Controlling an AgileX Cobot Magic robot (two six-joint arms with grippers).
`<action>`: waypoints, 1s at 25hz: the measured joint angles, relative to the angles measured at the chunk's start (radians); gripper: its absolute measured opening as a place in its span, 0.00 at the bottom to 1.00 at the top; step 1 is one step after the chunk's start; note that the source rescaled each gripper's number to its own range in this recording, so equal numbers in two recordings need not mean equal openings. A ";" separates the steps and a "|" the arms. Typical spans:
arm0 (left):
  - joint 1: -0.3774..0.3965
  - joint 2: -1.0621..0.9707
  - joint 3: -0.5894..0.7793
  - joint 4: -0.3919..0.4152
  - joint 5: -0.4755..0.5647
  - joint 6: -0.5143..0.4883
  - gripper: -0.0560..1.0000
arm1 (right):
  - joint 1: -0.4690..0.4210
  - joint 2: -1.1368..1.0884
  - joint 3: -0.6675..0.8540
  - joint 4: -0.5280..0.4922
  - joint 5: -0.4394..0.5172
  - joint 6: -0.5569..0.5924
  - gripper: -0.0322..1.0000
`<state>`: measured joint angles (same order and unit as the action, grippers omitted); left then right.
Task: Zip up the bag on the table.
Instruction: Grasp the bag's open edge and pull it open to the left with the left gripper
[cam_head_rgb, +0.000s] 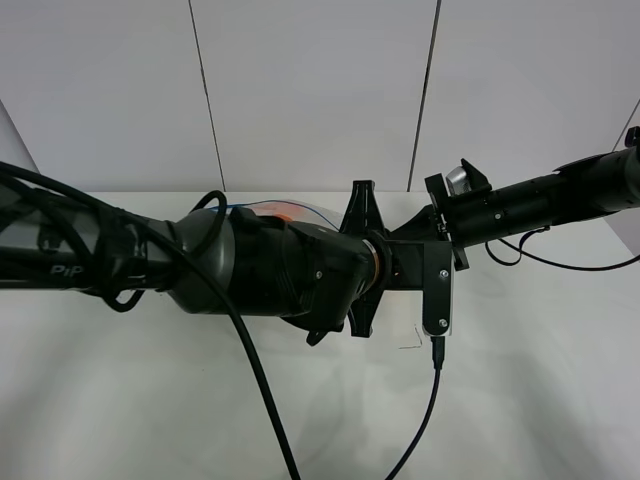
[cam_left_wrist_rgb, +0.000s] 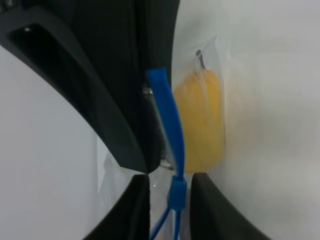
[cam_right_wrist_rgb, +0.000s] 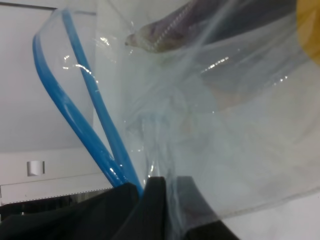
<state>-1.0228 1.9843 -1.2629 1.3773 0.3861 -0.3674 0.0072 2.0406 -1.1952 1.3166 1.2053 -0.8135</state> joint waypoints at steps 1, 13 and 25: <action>0.000 0.000 0.000 0.000 0.000 0.000 0.23 | 0.000 0.000 0.000 0.000 0.000 0.000 0.03; 0.000 0.000 0.000 0.000 0.000 0.000 0.10 | 0.000 0.000 0.000 0.000 0.000 0.002 0.03; -0.001 0.000 0.000 0.000 0.025 0.003 0.05 | 0.000 0.000 0.000 0.002 0.000 0.002 0.03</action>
<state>-1.0236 1.9843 -1.2629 1.3773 0.4115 -0.3644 0.0072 2.0406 -1.1952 1.3186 1.2053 -0.8115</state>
